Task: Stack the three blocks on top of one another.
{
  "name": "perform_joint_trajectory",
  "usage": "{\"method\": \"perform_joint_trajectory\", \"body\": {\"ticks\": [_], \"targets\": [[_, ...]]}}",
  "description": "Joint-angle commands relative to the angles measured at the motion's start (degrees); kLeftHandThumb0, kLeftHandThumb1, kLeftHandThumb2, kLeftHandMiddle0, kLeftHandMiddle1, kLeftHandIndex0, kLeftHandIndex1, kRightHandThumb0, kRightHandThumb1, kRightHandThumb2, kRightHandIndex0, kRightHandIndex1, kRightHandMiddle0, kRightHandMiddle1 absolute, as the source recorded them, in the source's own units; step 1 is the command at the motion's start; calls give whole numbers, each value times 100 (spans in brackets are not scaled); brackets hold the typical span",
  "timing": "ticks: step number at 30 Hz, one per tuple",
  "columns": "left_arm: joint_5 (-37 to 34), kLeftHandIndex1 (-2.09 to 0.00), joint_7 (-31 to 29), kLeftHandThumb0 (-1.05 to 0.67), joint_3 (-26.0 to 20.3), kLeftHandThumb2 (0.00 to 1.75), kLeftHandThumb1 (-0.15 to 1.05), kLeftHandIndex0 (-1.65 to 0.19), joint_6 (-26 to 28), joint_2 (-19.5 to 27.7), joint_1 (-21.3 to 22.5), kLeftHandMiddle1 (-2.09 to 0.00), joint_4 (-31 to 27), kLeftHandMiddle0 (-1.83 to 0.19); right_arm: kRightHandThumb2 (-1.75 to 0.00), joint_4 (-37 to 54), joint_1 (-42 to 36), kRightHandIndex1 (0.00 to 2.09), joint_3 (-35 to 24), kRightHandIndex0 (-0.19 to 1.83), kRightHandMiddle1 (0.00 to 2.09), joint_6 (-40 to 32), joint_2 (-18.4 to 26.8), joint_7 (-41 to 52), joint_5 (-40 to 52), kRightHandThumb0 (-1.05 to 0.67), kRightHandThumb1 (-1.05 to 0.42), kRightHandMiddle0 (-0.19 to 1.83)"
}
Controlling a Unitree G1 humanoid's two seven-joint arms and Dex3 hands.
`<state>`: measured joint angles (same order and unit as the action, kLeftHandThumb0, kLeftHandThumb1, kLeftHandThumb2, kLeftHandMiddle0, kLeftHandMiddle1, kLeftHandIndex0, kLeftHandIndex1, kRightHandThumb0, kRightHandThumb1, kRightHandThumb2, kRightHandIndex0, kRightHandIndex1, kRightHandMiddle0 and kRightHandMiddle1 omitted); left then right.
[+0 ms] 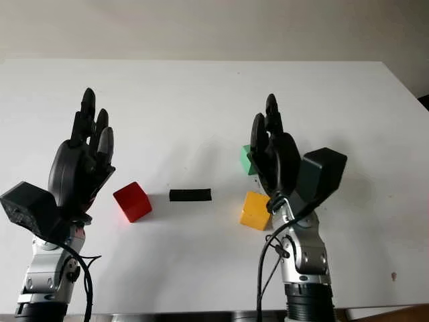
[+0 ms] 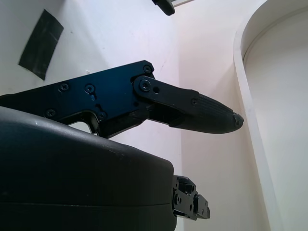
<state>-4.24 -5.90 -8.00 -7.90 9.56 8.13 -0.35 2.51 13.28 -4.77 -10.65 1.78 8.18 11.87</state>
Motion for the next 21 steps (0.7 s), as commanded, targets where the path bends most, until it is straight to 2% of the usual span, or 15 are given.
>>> {"method": "perform_joint_trajectory", "body": {"ticks": [1, 8, 14, 18, 19, 21], "targets": [[-4, -5, -15, -69, -14, 57, 105, 15, 4, 33, -81, -5, -135, 12, -68, 228, -155, 0, 14, -19, 0, -62, -6, -34, 27, -71, -105, -19], [99, -6, 21, -72, 62, 57, 105, 14, 431, 41, -172, -6, -318, 10, -67, 424, -378, 0, 108, -19, 0, -111, -35, -189, -74, -70, -105, -19], [146, -6, -7, -74, 41, 54, 105, 12, 477, 82, -209, -6, -476, 9, -64, 445, -389, 0, 121, -19, 0, -113, -21, -197, -43, -72, -105, -19], [360, -8, 33, -68, -154, 46, 105, 6, 493, 431, -93, -7, -777, 4, -65, 475, -367, 0, 128, -19, 0, -97, -17, -201, -35, -72, -105, -19], [404, -10, 32, -67, -210, 38, 105, -5, 516, 531, -52, -8, -811, -7, -65, 498, -373, 0, 133, -19, 0, -97, -17, -209, -38, -72, -105, -19], [444, -11, -199, -67, -392, 28, 105, -18, 635, 1015, 157, -8, -848, -20, -65, 573, -377, 0, 130, -19, 0, -112, -1, -210, -27, -71, -105, -19]]}}
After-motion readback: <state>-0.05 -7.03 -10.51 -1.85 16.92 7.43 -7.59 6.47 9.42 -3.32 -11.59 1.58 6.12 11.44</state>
